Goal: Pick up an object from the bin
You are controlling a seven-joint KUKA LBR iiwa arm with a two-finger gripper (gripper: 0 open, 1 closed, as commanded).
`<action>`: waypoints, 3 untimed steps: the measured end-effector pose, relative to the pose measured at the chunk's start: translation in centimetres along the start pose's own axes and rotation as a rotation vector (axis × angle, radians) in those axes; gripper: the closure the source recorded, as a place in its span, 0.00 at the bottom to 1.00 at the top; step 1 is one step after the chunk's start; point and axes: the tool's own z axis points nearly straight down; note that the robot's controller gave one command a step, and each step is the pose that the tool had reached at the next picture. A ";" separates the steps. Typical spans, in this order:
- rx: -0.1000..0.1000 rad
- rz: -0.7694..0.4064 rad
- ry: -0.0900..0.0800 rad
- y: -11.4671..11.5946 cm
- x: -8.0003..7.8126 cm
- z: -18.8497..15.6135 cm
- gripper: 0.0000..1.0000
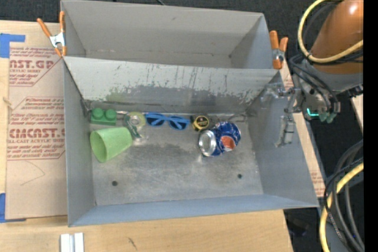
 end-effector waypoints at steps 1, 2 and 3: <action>-0.002 -0.467 -0.003 4.6 -3.1 15.7 0.00; 0.002 -0.900 -0.010 9.6 -3.1 12.4 0.00; 0.004 -1.231 -0.008 9.4 -2.7 10.7 0.00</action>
Offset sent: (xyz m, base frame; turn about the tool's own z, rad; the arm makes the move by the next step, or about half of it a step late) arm 0.0309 0.0446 -0.1543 -0.4662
